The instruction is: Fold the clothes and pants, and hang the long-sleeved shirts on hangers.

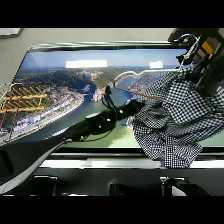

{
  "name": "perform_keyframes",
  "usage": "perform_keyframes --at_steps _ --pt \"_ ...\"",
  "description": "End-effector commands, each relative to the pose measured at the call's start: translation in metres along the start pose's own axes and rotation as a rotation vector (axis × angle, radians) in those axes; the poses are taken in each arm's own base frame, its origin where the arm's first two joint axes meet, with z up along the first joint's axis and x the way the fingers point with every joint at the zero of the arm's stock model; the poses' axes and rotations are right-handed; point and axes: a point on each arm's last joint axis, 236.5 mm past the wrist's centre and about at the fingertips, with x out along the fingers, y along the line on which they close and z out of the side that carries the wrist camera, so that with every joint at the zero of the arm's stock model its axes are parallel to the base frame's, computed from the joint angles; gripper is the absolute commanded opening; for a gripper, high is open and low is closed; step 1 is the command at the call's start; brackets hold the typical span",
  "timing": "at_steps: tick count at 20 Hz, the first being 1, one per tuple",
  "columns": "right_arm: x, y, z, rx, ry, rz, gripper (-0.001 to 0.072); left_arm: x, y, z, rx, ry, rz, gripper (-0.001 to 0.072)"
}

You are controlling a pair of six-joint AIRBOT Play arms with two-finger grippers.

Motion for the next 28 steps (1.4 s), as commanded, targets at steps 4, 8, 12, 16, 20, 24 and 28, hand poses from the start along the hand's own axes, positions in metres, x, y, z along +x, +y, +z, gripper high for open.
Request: perform_keyframes --at_steps 4,8,12,16,20,24,28 --pt "0.000 0.001 -0.003 0.019 0.011 0.003 0.0030 -0.032 -0.011 0.077 0.109 -0.133 0.024 0.0027" --pt "0.000 0.003 0.012 0.013 -0.046 0.010 0.0029 -0.051 -0.027 0.101 0.166 -0.188 0.026 0.0027" --pt "0.017 0.005 0.053 -0.058 -0.132 -0.003 0.0029 -0.093 -0.026 0.140 0.155 -0.261 0.047 0.0026" --pt "0.045 0.016 0.089 -0.134 -0.165 0.009 0.0029 -0.129 -0.015 0.150 0.188 -0.208 0.090 0.0026" --pt "0.049 0.005 0.077 -0.072 -0.088 -0.050 0.0029 -0.163 0.032 0.131 0.202 -0.009 0.290 0.0026" --pt "0.051 0.018 0.058 -0.020 -0.010 0.011 0.0029 -0.180 0.044 0.120 0.244 0.058 0.373 0.0026" --pt "0.050 0.034 0.045 -0.020 0.044 0.076 0.0029 -0.179 0.040 0.139 0.257 -0.022 0.366 0.0026"
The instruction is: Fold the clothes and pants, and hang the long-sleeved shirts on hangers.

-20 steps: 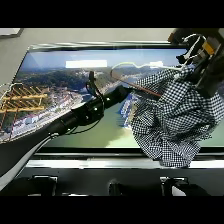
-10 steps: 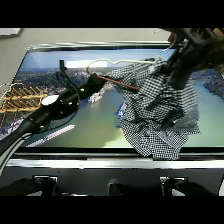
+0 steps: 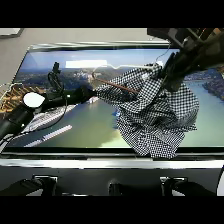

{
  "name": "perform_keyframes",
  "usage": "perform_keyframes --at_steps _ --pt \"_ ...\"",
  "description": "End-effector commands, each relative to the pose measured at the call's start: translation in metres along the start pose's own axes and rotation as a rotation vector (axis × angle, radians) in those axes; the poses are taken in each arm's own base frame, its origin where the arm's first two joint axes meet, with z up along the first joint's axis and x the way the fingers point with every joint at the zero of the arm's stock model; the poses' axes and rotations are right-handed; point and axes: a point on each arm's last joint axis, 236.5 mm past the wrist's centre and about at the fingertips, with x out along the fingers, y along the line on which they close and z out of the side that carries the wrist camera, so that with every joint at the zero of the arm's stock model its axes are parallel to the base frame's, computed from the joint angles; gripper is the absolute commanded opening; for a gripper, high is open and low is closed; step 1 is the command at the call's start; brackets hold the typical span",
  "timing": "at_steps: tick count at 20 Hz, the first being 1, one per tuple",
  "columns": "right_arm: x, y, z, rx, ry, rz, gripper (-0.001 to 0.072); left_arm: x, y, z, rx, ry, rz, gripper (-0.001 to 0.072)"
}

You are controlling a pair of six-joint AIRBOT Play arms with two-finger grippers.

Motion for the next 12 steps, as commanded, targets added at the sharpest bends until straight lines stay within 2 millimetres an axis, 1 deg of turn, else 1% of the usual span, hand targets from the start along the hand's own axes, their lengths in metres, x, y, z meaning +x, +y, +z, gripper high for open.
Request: perform_keyframes --at_steps 1,3,5,10,12 --pt "0.000 0.012 -0.011 0.014 0.050 0.050 0.0029 -0.004 0.010 0.012 0.007 -0.047 0.044 0.0026" --pt "0.000 0.013 -0.012 0.014 0.052 0.054 0.0029 -0.004 0.010 0.013 0.008 -0.050 0.043 0.0027" --pt "0.005 0.018 -0.014 0.015 0.061 0.078 0.0029 -0.004 0.010 0.014 0.009 -0.053 0.044 0.0026" --pt "0.033 0.034 -0.033 0.027 0.136 0.156 0.0029 -0.004 0.011 0.016 0.008 -0.062 0.045 0.0027" --pt "0.040 0.038 -0.038 0.033 0.155 0.175 0.0029 -0.004 0.011 0.016 0.010 -0.062 0.045 0.0027"
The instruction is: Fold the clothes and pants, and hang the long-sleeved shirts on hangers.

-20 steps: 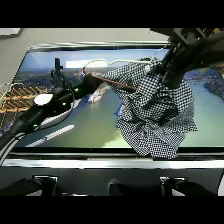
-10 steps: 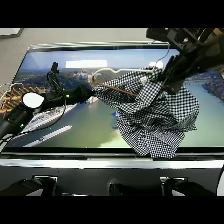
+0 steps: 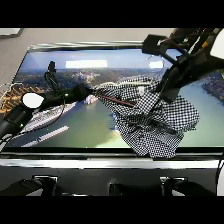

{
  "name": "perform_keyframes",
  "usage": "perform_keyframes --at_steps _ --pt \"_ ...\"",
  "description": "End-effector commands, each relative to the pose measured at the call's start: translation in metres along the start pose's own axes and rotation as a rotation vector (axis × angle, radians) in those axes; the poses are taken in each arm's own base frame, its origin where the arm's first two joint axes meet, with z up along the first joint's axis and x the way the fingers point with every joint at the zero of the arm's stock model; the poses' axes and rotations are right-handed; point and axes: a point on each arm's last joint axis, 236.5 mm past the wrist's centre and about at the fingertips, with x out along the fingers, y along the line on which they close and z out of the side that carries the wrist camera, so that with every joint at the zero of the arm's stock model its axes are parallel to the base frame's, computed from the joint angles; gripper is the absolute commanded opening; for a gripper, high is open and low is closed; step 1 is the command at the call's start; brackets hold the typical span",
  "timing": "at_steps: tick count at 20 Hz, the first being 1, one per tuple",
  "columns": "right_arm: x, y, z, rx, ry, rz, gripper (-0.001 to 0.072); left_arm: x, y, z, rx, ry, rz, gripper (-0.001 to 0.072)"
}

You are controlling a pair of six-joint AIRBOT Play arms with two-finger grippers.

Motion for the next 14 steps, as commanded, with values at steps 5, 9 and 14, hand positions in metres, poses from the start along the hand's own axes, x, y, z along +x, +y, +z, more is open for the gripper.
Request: perform_keyframes --at_steps 5,9,14 --pt "0.023 -0.009 -0.016 0.032 0.077 -0.019 0.0028 0.000 0.000 0.001 0.006 -0.004 0.001 0.0027" --pt "0.044 -0.011 -0.014 0.013 0.121 -0.003 0.0028 0.000 0.000 0.001 0.006 -0.004 0.000 0.0027" --pt "0.080 -0.005 0.013 -0.023 0.188 -0.069 0.0028 -0.001 -0.021 0.002 0.070 -0.007 -0.033 0.0027"
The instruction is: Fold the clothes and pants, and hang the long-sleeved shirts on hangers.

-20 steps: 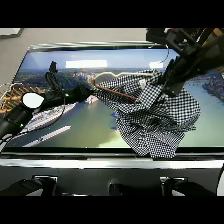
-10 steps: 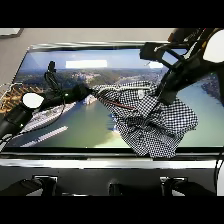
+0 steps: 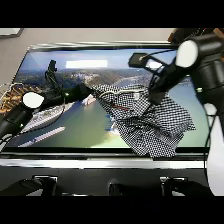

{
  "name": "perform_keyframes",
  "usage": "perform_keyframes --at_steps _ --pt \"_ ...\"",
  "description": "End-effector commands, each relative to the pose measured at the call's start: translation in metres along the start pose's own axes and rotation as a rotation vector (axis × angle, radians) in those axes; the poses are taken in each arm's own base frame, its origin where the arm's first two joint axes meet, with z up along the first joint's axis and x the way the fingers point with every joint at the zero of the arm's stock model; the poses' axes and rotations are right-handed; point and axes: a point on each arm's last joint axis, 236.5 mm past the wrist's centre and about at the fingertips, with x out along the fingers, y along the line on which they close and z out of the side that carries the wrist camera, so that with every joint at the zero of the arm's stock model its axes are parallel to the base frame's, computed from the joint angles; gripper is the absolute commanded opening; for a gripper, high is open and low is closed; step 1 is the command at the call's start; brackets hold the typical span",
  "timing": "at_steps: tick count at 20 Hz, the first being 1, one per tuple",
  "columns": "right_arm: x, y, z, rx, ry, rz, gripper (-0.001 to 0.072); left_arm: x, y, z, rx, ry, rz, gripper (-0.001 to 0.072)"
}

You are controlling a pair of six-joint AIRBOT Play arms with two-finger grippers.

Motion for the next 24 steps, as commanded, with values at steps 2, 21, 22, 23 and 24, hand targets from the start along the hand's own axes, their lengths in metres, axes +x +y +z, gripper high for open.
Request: perform_keyframes --at_steps 2,21,22,23,24 --pt "0.021 0.003 0.023 0.012 0.050 -0.079 0.0028 -0.004 -0.019 0.010 0.051 -0.022 -0.030 0.0027" --pt "-0.032 0.002 -0.026 0.311 0.148 -0.200 0.0028 -0.073 -0.097 0.070 0.330 -0.111 0.049 0.0026" --pt "-0.027 0.001 -0.020 0.320 0.136 -0.195 0.0028 -0.079 -0.113 0.072 0.360 -0.127 0.023 0.0026" --pt "-0.022 -0.002 -0.015 0.342 0.124 -0.202 0.0027 -0.083 -0.127 0.074 0.378 -0.138 -0.001 0.0026" --pt "-0.016 -0.004 -0.011 0.354 0.120 -0.204 0.0027 -0.087 -0.141 0.071 0.393 -0.140 -0.024 0.0026"
